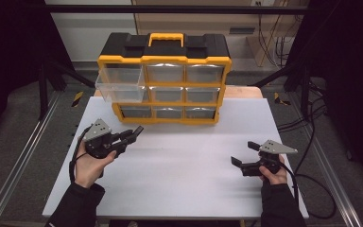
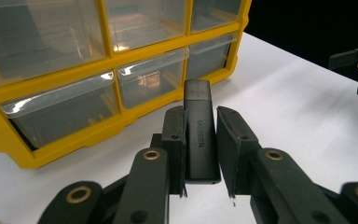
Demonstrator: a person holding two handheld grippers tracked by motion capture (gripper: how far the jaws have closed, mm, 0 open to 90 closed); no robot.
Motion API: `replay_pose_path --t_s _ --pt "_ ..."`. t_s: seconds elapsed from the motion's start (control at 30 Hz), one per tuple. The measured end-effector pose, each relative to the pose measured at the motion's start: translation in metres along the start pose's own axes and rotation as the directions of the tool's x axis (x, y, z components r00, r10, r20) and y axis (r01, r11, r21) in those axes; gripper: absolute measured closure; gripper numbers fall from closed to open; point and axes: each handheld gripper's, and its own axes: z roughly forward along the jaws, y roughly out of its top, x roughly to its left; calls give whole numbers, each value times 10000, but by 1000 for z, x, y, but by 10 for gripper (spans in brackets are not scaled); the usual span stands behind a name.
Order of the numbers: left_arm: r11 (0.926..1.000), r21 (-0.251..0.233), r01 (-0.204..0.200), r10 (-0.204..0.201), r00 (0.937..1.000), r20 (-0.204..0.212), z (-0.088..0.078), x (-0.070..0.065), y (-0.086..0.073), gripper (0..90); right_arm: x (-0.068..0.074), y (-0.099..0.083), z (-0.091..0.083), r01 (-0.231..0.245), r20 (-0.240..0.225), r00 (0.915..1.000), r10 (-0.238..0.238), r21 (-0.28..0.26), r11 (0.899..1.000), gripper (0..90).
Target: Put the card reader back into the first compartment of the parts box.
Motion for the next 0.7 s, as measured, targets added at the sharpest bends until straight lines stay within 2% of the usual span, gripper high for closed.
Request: replay_pose_path --t_s 0.7 --pt "9996 -197 -191 190 9998 -45 -13 3 17 729 0 0 0 0 -4 10000 0 -18 10000 26"
